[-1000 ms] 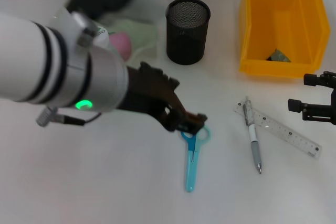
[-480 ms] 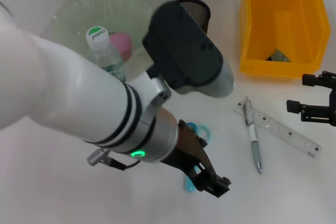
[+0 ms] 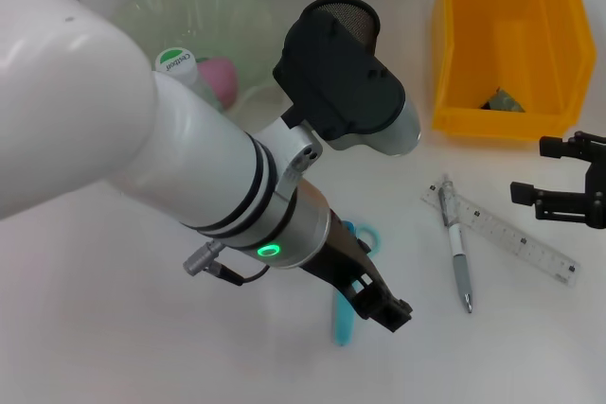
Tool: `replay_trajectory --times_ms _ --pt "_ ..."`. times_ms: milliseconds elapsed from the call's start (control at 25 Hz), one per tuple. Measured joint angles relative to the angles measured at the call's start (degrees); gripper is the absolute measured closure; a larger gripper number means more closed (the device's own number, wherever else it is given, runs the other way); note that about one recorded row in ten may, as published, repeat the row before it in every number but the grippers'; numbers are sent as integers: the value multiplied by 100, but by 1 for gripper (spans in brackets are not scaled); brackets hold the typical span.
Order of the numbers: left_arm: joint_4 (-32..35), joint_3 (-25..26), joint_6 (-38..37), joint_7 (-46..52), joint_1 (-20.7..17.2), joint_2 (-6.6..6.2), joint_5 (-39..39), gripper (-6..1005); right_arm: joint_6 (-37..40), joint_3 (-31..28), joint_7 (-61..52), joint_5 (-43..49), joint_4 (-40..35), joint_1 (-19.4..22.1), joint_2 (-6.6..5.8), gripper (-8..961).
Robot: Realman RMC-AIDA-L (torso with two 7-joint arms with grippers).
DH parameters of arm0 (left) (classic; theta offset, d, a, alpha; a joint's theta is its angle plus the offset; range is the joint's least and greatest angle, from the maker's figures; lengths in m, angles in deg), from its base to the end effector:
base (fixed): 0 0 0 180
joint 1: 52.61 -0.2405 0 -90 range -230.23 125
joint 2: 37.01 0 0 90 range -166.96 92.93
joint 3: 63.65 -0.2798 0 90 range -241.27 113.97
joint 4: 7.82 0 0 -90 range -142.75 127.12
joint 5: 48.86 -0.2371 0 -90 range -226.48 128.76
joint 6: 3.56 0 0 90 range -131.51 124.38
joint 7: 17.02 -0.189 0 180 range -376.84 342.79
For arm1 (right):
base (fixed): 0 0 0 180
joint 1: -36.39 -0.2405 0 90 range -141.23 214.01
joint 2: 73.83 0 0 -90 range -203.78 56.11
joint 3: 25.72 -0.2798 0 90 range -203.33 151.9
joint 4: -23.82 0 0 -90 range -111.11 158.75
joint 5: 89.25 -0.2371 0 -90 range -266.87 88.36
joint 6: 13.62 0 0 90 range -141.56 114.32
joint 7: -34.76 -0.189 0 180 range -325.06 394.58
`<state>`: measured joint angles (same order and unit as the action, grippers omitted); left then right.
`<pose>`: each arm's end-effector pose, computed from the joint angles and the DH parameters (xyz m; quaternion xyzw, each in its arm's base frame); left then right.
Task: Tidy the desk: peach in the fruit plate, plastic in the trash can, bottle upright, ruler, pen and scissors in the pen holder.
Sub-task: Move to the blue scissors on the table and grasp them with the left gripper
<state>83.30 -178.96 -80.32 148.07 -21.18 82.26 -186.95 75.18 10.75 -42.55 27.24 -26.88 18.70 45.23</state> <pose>-0.1032 0.3014 -0.1630 -0.9656 -0.2128 0.1260 0.0803 0.3521 0.3381 0.0045 -0.9274 0.2301 0.1759 0.2366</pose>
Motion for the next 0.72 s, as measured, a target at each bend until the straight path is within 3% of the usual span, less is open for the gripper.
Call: replay_trajectory --times_ms 520,720 --pt "-269 -2 59 -12 273 0 -90 204 -153 5 15 1 98 -55 -3 111" --pt "241 -117 223 -43 173 0 -570 204 -193 9 15 6 145 -74 0 111"
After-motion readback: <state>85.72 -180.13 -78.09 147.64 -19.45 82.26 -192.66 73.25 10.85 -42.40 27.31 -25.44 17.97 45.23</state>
